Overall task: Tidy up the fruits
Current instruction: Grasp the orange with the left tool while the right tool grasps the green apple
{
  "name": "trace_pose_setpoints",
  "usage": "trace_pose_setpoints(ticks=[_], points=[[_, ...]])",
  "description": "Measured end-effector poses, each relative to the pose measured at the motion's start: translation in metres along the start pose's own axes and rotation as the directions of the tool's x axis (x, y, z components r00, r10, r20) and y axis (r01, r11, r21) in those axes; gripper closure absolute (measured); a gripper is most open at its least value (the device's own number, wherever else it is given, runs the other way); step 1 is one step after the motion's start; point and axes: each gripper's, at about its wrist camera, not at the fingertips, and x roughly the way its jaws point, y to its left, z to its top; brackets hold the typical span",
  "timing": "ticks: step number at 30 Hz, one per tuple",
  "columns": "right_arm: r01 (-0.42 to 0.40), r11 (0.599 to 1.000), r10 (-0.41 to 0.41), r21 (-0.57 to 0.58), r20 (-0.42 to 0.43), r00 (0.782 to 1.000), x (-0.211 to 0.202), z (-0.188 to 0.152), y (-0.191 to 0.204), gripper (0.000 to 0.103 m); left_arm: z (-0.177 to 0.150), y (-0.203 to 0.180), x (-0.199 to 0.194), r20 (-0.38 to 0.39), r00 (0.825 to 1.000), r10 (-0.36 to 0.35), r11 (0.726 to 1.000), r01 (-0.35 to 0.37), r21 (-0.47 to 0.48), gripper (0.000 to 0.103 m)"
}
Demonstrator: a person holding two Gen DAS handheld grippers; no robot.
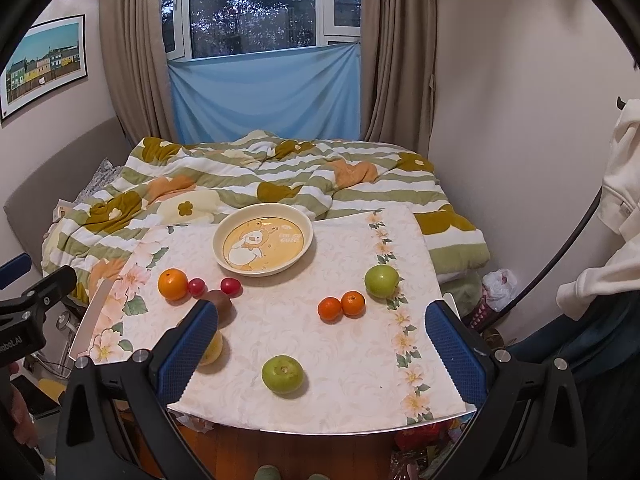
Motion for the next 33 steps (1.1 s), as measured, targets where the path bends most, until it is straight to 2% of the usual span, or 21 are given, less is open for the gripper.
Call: trace_pose_setpoints(ticks=[4, 9, 14, 17, 23, 29, 33], points=[[0.001, 1.000, -0.001, -0.004, 0.002, 1.000, 0.000, 0.000, 0.000, 0.000, 0.000, 0.002, 0.001, -0.006, 1.000, 0.011, 1.000, -0.011, 0.005, 0.000], [-0.005, 0.999, 0.005, -0.044, 0.001, 1.000, -0.002, 0.001, 0.004, 0.000, 0.008, 0.003, 0.004, -0.009, 0.998, 0.057, 0.998, -0.057, 0.001, 0.000], [-0.034, 0.995, 0.031, -0.092, -0.036, 0.999, 0.008, -0.006, 0.008, 0.000, 0.007, 0.009, 0.016, -0.060, 0.994, 0.091, 0.996, -0.092, -0.012, 0.000], [-0.062, 0.994, 0.055, -0.094, -0.081, 0.995, 0.020, -0.015, 0.008, 0.000, -0.005, 0.017, 0.029, -0.121, 0.989, 0.089, 0.994, -0.096, -0.047, 0.000], [-0.102, 0.991, 0.085, -0.082, -0.193, 0.977, 0.051, -0.039, 0.006, 0.000, -0.048, 0.020, 0.061, -0.244, 0.961, 0.130, 0.989, -0.142, -0.030, 0.000], [-0.139, 0.987, 0.115, -0.075, -0.262, 0.958, 0.084, -0.063, 0.002, 0.000, -0.084, 0.018, 0.088, -0.281, 0.947, 0.155, 0.987, -0.162, -0.003, 0.000], [-0.152, 0.984, 0.120, -0.089, -0.292, 0.949, 0.105, -0.080, 0.001, 0.000, -0.106, 0.018, 0.103, -0.281, 0.948, 0.151, 0.986, -0.164, -0.024, 0.000]])
